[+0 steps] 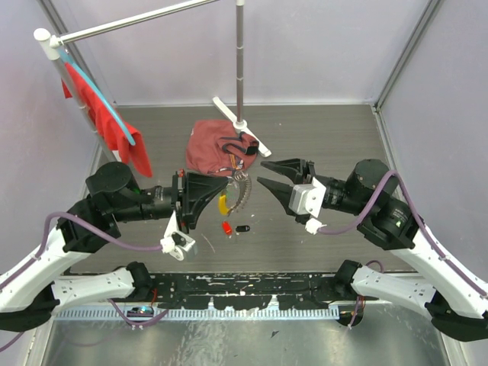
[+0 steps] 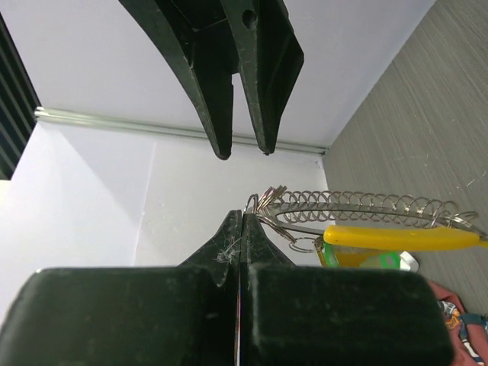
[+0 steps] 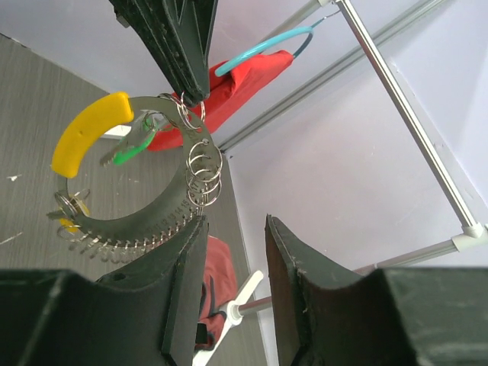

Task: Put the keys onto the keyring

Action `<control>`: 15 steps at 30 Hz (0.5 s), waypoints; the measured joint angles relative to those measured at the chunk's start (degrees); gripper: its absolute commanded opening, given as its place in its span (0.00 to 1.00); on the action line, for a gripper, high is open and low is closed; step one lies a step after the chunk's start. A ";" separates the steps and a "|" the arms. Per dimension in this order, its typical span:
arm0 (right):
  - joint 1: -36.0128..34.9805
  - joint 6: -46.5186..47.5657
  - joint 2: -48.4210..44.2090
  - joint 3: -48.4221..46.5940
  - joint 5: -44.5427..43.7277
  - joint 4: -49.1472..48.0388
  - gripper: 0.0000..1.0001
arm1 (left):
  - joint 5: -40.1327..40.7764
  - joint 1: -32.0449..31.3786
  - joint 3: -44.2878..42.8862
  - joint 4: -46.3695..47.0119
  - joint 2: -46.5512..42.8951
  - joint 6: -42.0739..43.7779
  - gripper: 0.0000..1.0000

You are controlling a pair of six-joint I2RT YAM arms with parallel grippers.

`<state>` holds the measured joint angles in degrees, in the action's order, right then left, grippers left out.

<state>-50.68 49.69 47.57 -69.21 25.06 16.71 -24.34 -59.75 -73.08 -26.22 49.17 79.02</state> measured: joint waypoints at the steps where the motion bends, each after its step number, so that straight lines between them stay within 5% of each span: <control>1: 0.00 0.04 -0.02 0.00 -0.15 0.20 0.42 | -0.15 0.00 0.00 0.11 0.00 0.15 0.00; 7: 0.00 -1.03 0.02 0.00 -0.20 0.57 0.40 | -0.48 0.00 0.00 0.31 0.17 -2.16 0.00; 15: 0.00 -7.82 1.99 -0.04 1.14 -1.97 0.39 | 2.16 0.00 -4.31 1.07 3.96 -22.05 0.00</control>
<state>-50.68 41.87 49.56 -69.25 26.20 14.74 -22.17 -59.75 -77.38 -25.15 53.12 56.97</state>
